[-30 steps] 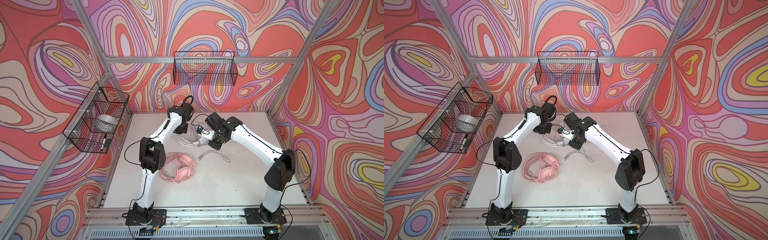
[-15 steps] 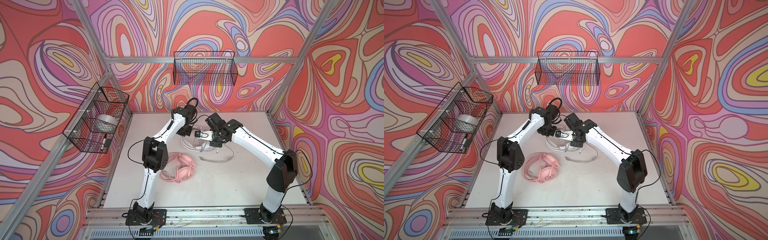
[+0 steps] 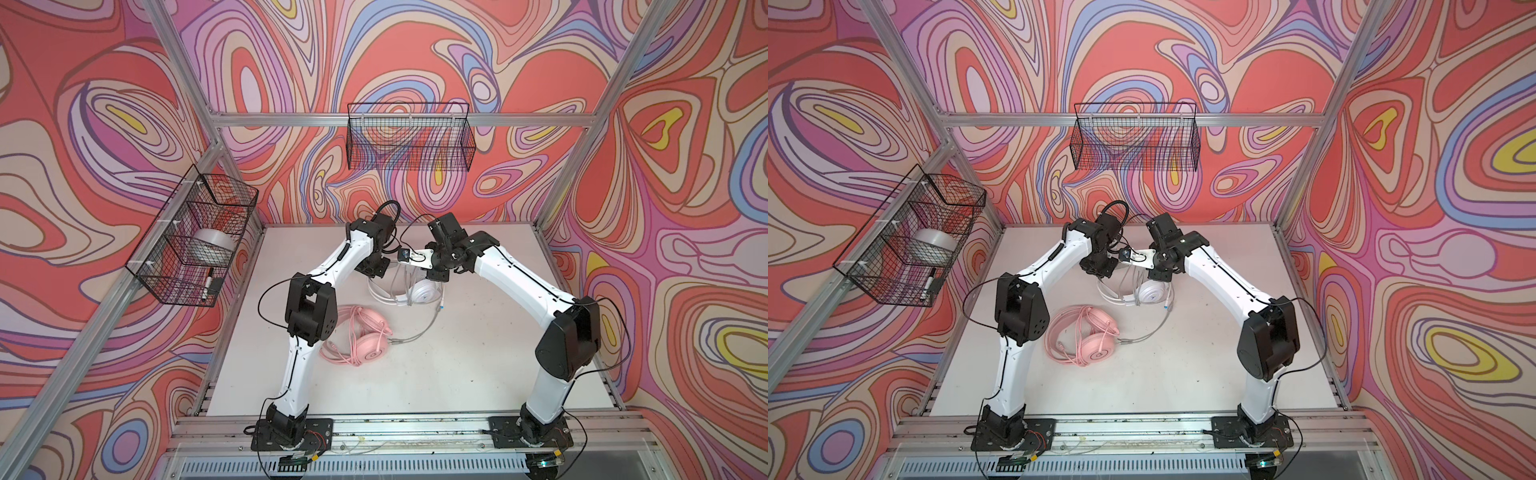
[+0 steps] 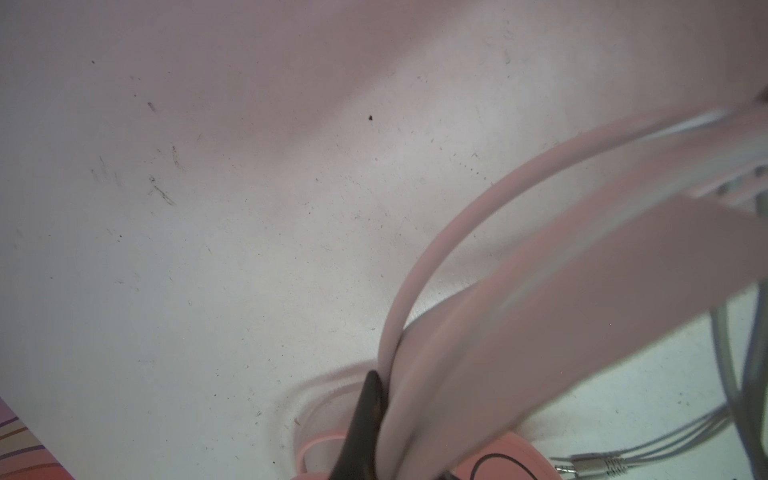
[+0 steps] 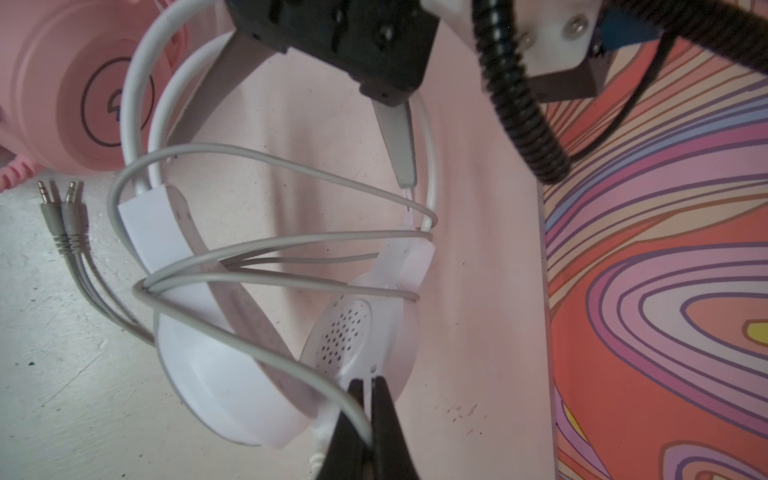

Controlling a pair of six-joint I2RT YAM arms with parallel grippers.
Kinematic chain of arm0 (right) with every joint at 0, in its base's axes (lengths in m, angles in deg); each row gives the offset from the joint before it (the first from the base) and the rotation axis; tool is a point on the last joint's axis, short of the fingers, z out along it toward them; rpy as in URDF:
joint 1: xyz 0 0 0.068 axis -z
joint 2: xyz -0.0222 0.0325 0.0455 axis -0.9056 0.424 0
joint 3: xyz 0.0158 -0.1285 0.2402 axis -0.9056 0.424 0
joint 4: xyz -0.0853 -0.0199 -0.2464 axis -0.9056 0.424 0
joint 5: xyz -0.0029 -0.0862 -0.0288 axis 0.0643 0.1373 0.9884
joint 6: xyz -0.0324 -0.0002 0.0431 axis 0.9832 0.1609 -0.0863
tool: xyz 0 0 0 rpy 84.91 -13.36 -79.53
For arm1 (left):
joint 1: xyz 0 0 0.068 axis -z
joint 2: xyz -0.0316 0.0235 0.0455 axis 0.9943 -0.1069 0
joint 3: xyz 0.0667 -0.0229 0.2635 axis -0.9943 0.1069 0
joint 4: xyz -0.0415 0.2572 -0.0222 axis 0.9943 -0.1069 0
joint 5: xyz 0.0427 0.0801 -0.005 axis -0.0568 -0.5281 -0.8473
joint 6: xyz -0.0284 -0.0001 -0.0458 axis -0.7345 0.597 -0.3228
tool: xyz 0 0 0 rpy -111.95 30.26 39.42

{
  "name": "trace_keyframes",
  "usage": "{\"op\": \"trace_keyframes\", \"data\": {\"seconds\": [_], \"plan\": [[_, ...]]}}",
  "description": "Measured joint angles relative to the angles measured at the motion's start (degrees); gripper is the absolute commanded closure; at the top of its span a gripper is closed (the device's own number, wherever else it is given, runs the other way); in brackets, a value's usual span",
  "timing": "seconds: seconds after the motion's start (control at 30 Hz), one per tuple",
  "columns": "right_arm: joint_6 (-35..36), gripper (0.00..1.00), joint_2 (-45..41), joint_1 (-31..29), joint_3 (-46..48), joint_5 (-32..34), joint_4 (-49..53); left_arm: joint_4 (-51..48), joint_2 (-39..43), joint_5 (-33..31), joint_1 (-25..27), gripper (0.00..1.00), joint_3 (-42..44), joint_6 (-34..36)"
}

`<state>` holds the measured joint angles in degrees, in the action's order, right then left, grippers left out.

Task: Wrap the headphones
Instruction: 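Carry the cable up and over the white headset toward the left gripper, then open the right gripper and draw it back from the headset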

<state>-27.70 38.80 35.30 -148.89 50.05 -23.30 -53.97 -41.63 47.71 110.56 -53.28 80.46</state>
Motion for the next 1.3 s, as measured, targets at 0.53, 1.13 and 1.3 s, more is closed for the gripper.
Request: {"op": "trace_keyframes", "data": {"seconds": [0.53, 1.13, 1.3], "plan": [[-3.4, 0.75, 8.2, 3.7, -1.7, -4.1, -6.2, 2.9, 2.5, 1.4, 0.6, 1.00, 4.2, 4.2], [-19.9, 0.67, 13.5, 11.5, -5.8, -4.8, -11.1, 2.1, 4.2, 3.6, 1.2, 1.00, 6.6, 6.6], [-30.5, 0.59, 10.2, 15.6, -1.1, -6.3, -13.9, 2.5, 4.2, 4.2, 0.9, 1.00, 6.6, 4.9]]}}
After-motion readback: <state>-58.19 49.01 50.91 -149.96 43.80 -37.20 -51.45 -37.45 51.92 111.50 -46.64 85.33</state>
